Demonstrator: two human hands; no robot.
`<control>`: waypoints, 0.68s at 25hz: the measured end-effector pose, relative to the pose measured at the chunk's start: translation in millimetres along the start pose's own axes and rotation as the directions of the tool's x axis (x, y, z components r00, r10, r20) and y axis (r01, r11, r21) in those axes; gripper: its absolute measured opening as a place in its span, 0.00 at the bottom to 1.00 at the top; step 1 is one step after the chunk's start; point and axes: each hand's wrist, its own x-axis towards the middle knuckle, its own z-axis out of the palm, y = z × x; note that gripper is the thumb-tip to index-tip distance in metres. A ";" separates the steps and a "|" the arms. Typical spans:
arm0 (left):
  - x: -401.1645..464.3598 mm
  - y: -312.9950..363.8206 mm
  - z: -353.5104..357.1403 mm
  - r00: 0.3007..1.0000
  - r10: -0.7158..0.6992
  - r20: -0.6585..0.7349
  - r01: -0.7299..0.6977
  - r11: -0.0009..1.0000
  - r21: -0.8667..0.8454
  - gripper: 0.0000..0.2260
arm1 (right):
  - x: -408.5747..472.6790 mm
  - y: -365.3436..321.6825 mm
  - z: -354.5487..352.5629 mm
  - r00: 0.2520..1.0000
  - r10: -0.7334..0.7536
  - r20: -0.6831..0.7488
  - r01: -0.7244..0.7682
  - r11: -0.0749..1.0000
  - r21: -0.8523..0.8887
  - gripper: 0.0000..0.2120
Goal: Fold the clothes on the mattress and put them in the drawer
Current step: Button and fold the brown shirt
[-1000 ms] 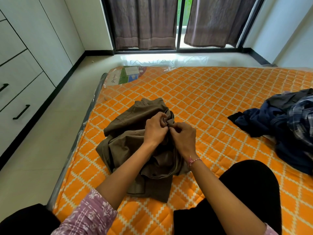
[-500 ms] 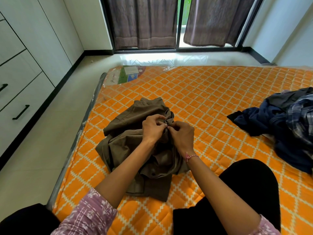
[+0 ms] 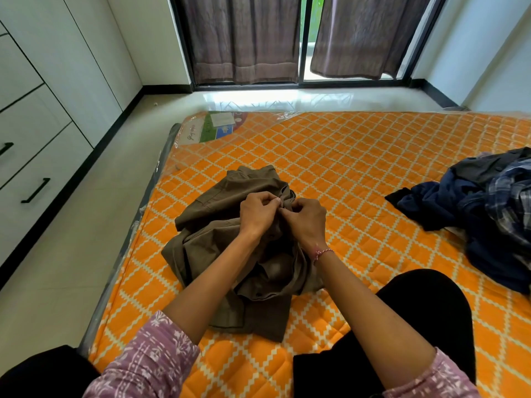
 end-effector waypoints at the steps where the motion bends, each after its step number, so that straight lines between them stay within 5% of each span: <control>1: 1.0 -0.2 -4.1 0.999 -0.001 0.044 0.003 0.999 -0.038 0.07 | 3.5 -0.8 -2.0 0.999 0.046 0.024 -0.046 0.998 0.033 0.16; 3: -0.2 -3.0 -12.6 0.992 0.121 0.038 -0.121 0.993 -0.015 0.05 | 11.7 -1.6 -6.4 0.991 0.115 0.067 -0.119 0.991 0.068 0.16; 5: -8.4 -11.3 -18.8 0.905 0.411 -0.111 -0.382 0.899 0.215 0.03 | 19.8 -1.5 -8.4 0.986 0.149 0.079 -0.156 0.985 0.080 0.12; 7: -18.4 -20.0 -19.4 0.856 0.514 -0.060 -0.459 0.807 0.372 0.08 | 29.2 -1.7 -7.6 0.983 0.162 0.084 -0.172 0.977 0.129 0.11; 10: -11.3 -30.0 -13.4 0.965 0.194 0.177 -0.256 0.851 0.459 0.18 | 38.4 -3.2 -5.1 0.963 0.226 0.149 -0.256 0.938 0.235 0.09; 14: 6.4 -24.0 -18.7 0.980 -0.008 0.198 -0.031 0.980 0.195 0.05 | 30.3 -5.2 -6.6 0.911 0.299 0.283 -0.402 0.795 0.454 0.02; 17: 0.8 -29.8 -19.1 0.978 -0.050 0.205 0.005 0.977 0.214 0.04 | 1.6 0.1 -16.5 0.859 0.303 0.413 -0.425 0.871 0.245 0.20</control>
